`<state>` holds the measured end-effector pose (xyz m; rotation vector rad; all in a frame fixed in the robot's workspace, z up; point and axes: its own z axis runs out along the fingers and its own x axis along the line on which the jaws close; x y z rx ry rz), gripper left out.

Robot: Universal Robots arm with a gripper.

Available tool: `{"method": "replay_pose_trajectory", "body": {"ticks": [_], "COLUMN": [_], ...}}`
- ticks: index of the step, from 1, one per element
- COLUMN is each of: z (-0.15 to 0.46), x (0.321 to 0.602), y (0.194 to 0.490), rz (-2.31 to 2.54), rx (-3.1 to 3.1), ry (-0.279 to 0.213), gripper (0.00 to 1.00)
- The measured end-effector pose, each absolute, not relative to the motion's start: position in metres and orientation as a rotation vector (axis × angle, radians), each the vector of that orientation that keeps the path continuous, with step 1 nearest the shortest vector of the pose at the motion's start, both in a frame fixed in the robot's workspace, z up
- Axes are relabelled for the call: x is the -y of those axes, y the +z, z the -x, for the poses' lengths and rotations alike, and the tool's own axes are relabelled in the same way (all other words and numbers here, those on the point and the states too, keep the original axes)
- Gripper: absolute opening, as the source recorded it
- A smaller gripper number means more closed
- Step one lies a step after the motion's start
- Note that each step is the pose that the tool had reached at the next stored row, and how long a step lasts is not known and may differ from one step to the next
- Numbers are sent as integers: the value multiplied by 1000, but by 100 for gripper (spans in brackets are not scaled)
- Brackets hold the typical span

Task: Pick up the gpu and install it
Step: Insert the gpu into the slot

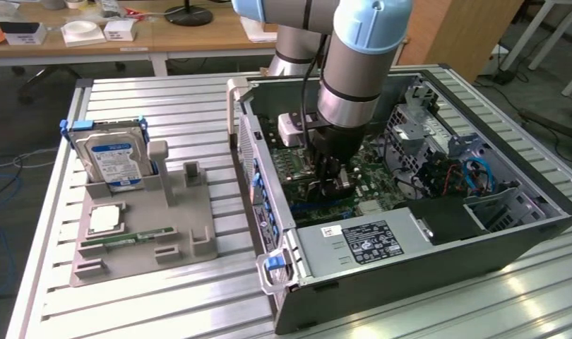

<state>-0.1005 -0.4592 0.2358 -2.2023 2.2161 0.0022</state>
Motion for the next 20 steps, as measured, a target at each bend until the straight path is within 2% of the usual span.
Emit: {"method": "replay_pose_trajectory", "body": {"ticks": [20], "z": [101], "x": [459], "y": [228], "rz": [2202], "rx": [-2216], "ry": [3], "gripper": [27]}}
